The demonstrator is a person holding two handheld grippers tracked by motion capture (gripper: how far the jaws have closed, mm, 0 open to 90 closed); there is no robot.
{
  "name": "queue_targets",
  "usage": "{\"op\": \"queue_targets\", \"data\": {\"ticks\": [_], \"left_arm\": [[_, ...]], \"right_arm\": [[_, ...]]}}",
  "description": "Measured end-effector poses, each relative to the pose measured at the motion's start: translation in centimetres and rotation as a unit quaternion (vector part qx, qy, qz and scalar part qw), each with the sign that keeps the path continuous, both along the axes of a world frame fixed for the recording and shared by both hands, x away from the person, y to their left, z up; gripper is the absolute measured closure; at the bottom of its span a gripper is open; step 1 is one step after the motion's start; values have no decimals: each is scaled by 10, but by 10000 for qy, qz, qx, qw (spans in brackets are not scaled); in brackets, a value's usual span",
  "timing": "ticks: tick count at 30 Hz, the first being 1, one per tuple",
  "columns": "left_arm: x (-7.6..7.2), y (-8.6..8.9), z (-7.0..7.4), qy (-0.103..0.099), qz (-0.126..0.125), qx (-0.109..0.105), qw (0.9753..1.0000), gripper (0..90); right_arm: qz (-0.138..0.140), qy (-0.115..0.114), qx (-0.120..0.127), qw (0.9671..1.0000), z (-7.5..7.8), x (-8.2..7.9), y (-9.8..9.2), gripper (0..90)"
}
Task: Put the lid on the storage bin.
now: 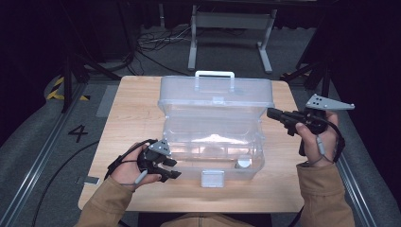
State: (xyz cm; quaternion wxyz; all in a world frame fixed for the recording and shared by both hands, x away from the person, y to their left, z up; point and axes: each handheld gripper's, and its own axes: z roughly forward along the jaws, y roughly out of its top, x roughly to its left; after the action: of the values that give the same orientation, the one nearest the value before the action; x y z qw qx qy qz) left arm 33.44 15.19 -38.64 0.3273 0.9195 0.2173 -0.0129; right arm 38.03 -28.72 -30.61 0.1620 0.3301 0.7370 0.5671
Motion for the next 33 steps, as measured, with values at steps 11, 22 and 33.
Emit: {"op": "queue_targets", "data": {"ticks": [11,22,33], "left_arm": [[0,26,24,-63,267,-497,9984,541],[4,45,42,-30,517,-1138,9922,608],[3,52,55,-89,882,-1723,9810,839]], "right_arm": [[-4,-5,-45,10000,0,-1,1,900],[19,62,-117,9999,-1,-4,1,900],[30,75,-181,9998,-2,-6,1,900]]}}
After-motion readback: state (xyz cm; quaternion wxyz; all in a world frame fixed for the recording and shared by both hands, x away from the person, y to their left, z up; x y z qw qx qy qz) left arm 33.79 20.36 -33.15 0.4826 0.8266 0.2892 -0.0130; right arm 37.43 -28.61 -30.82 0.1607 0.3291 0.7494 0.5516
